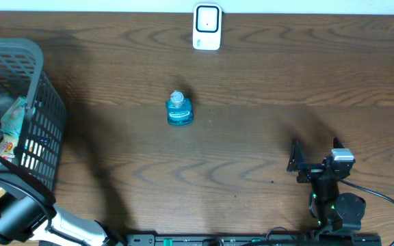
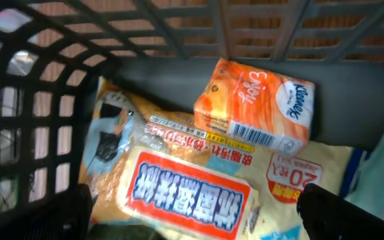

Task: Scan the item barcode
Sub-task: 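Reach into the basket and grasp the orange tissue pack, left gripper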

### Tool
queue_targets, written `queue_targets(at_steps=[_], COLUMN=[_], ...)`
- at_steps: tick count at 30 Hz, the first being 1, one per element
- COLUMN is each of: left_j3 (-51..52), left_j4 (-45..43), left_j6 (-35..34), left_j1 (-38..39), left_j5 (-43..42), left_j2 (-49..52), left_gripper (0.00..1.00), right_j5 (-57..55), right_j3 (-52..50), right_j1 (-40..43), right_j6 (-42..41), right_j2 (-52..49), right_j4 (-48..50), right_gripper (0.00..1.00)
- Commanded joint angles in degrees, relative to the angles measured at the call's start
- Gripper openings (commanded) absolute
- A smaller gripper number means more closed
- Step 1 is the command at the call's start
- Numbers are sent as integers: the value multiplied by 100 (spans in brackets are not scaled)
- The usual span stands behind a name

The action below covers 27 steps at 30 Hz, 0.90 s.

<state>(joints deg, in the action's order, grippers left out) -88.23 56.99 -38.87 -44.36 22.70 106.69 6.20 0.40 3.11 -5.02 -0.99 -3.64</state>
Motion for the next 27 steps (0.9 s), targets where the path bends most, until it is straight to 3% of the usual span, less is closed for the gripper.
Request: queue_targets(at_steps=[1,27], left_j3=[293,1377], left_j4=[-282,-1886], left_j6=[457,1078], left_j1=[-9,-278], left_j5=[205,238], left_j2=[35,37], left_gripper=[98,98], right_j5=[13,13], right_j3=[-9,-9], right_j1=[-55,-55], right_j6=[-50,-50], right_j2=[22,22], right_j4=[-20,-20], right_gripper=[99,99])
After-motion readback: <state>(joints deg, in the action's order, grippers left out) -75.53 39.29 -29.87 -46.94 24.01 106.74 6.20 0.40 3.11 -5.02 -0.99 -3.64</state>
